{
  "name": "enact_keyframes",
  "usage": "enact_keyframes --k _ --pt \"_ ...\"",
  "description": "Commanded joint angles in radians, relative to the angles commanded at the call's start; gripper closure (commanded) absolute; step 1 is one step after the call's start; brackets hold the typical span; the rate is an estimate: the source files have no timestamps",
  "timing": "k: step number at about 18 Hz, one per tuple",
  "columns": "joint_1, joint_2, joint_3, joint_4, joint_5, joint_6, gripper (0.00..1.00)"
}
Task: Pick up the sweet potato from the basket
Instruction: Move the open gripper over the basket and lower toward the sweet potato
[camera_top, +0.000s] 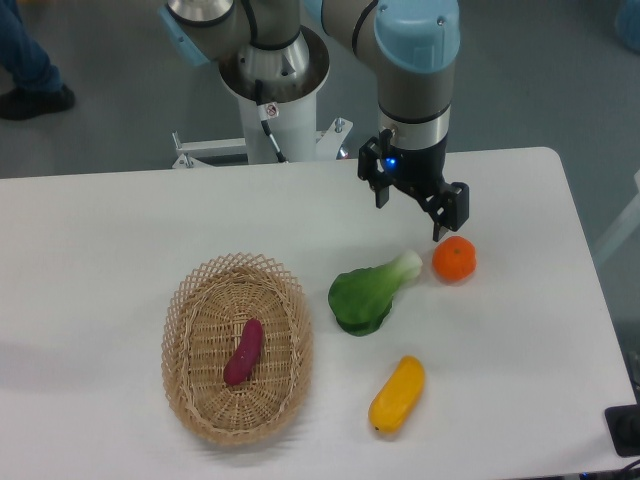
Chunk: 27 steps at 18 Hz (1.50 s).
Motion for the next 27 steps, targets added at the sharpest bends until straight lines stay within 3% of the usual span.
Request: enact_keyframes --k 4,10,14,19,27 --pt "0.000 0.009 -0.014 0.000 -0.002 -0.014 0.00" --pt "-0.012 0.012 -0.021 0.020 -0.073 -0.242 0.00" --pt "-0.077 0.005 -0.023 0.043 -0.080 -0.394 0.00" --pt "-0.199 -0.078 -0.049 0.144 -0.086 -0.583 0.00" --pt "-0.308 -0.242 -0.058 0.238 -0.084 -0.606 0.00"
